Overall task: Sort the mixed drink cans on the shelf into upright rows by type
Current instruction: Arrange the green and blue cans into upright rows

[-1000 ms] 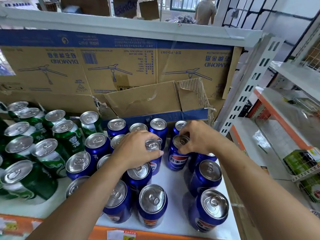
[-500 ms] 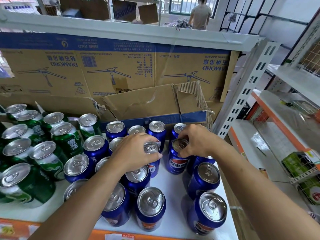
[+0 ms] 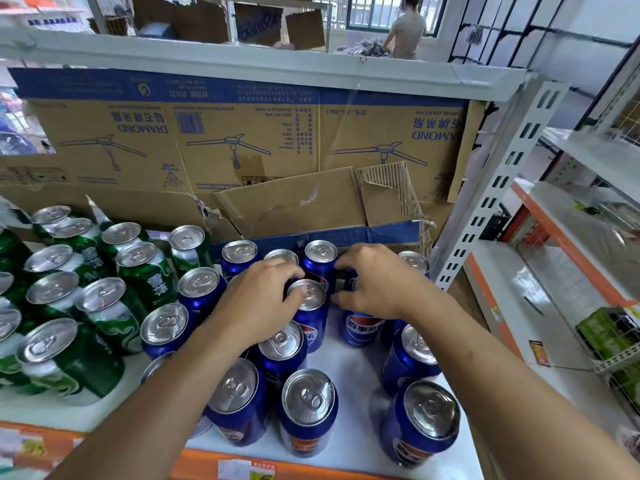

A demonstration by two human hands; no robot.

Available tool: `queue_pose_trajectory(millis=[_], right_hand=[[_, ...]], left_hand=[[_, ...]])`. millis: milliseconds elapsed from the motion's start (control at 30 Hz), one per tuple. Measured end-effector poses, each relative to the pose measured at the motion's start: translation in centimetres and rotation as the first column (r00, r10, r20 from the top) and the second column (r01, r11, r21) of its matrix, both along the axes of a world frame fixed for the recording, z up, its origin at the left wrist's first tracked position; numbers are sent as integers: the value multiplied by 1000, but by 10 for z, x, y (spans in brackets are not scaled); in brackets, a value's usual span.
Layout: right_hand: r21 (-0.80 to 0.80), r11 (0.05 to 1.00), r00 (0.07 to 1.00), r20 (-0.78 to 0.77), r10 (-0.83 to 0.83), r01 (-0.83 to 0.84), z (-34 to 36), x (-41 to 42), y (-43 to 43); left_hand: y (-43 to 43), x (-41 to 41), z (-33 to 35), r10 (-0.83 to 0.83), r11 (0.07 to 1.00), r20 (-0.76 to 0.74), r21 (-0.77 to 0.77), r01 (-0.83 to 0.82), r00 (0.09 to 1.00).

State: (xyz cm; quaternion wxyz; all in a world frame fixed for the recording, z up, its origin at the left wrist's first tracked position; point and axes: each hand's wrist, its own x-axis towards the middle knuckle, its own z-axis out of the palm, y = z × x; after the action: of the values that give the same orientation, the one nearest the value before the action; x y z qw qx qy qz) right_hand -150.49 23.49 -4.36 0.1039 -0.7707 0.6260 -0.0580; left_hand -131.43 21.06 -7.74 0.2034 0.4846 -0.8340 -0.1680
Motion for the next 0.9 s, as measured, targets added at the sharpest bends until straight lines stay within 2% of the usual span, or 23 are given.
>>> queue_pose_trajectory(millis=[133,200,267,367,600,767,900], right_hand=[[39,996,996,42,74,-76,-9,24,-9],[81,990,991,81,105,-112,-13,32,-13],[118,983,986,96,133,-144,-16,38,-15],[103,986,990,66,127,-133,-18,41,-15],[63,998,973,229,1,-16,5,18,2],[79,997,951,306,-48,25,26,-1,19],[146,989,967,251,-41,4,25,-9,33]], left_hand=[[21,23,12,-103,989,185,122,81,977],[31,30,14,-154,973,228,205,107,961],[37,35,11,-172,968,249,223,116,953],[38,40,3,-142,971,206,219,95,968],[39,46,-12,-88,983,35,162,81,996],[40,48,-12,-40,983,10,180,37,999],[39,46,-14,-26,984,16,179,23,1000]])
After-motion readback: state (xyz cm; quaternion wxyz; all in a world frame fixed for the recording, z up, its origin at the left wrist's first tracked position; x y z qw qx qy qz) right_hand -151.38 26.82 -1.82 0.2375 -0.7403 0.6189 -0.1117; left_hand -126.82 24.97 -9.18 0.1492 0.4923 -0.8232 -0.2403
